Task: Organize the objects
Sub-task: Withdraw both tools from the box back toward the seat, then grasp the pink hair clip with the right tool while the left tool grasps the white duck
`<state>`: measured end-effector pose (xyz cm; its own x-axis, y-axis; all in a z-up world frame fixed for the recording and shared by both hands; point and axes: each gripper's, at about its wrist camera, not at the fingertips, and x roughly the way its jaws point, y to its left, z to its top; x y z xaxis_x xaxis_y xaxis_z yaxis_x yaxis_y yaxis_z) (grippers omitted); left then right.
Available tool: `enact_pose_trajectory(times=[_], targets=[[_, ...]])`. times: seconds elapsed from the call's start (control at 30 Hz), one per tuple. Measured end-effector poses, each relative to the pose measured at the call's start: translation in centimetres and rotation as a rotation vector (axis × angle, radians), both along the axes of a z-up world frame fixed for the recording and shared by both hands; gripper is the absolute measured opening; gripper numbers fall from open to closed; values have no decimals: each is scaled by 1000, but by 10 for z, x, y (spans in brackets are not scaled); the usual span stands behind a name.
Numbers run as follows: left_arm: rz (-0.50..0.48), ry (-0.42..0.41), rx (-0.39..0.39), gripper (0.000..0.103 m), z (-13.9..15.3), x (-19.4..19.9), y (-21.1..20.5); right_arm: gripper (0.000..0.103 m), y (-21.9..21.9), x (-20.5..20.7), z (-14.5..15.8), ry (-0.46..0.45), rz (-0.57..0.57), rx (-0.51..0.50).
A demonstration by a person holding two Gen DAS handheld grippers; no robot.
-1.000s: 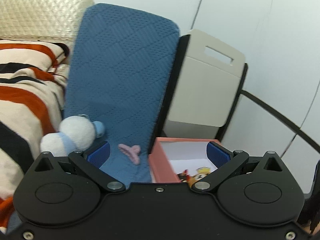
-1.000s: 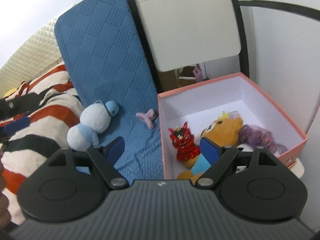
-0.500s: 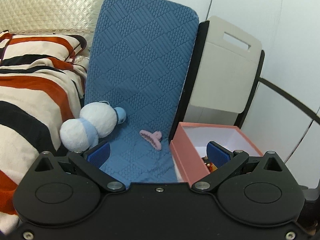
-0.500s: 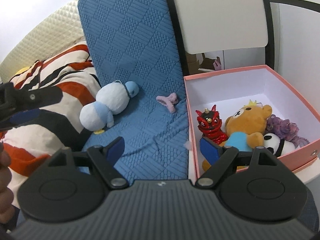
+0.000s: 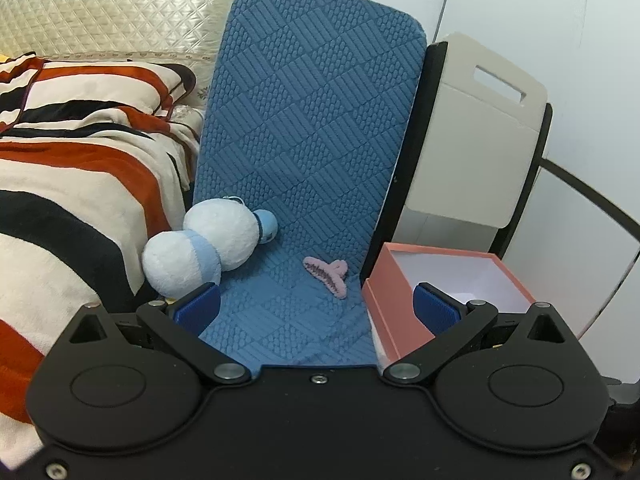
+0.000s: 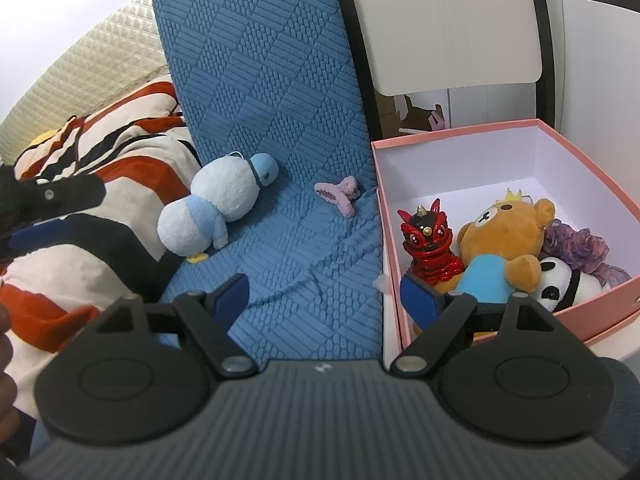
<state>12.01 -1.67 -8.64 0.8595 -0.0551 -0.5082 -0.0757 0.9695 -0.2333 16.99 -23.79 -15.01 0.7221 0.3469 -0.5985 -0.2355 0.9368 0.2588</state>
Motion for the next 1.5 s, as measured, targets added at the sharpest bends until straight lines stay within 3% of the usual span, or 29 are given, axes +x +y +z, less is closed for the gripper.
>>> enact_pose_trajectory(times=[0.2, 0.33, 0.4, 0.57, 0.7, 0.83, 1.17, 1.27, 1.5], targets=[[1, 34, 19, 103, -10, 12, 6, 83, 7, 6, -6, -4, 5, -15], [16, 63, 73, 103, -20, 27, 12, 79, 15, 14, -12, -14, 15, -12], [16, 75, 113, 103, -25, 37, 14, 73, 21, 20, -15, -6, 17, -11], [-11, 108, 159, 103, -38, 68, 23, 69, 40, 38, -24, -15, 25, -23], [-22, 145, 223, 103, -51, 98, 31, 54, 57, 55, -32, -15, 36, -57], [-26, 201, 286, 103, -70, 132, 43, 49, 75, 77, -43, -24, 48, -93], [-14, 285, 413, 103, -121, 196, 81, 47, 101, 148, -85, -20, 25, -163], [-34, 295, 450, 103, -130, 216, 86, 46, 107, 173, -98, 11, -12, -186], [-95, 344, 552, 103, -154, 265, 88, 46, 122, 219, -118, -14, -46, -230]])
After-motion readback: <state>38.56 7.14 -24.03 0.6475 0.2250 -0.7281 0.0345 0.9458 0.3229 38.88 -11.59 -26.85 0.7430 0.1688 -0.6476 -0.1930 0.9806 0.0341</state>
